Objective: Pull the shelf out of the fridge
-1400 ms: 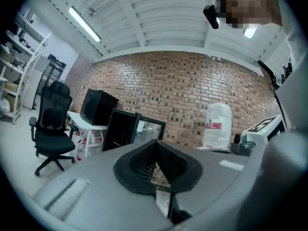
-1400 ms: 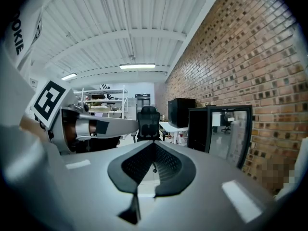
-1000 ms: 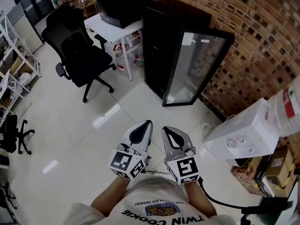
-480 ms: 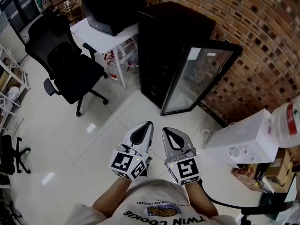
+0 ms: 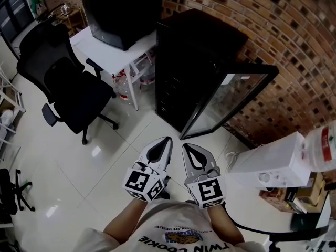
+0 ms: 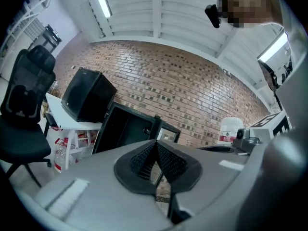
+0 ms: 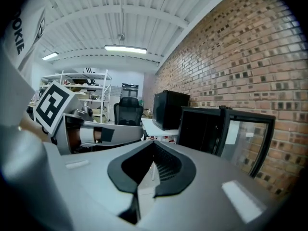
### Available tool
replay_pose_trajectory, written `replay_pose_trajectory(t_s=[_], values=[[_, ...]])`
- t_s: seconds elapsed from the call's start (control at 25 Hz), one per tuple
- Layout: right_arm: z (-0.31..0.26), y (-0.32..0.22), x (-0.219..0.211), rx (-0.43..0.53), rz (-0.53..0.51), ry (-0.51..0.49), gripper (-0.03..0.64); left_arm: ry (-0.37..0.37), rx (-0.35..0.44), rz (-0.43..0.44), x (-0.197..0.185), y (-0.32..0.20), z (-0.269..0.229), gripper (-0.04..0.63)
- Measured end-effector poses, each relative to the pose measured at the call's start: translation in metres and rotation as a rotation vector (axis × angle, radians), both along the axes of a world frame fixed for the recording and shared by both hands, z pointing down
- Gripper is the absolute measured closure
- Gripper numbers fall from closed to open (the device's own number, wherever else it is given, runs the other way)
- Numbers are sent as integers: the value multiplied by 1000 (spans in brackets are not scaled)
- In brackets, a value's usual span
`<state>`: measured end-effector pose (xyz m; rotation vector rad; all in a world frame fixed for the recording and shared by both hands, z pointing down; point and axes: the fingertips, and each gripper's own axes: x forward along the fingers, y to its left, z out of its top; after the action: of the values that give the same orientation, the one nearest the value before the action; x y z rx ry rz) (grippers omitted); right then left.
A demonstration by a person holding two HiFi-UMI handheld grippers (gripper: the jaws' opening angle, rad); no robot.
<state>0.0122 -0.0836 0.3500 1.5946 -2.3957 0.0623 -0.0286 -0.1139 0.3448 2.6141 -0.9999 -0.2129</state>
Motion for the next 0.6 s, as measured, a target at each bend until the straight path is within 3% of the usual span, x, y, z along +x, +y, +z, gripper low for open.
replay_pose_trajectory(t_s=[0.6], values=[[-1, -34, 9, 0, 92, 30, 612, 27, -35, 96, 15, -51, 11, 594]])
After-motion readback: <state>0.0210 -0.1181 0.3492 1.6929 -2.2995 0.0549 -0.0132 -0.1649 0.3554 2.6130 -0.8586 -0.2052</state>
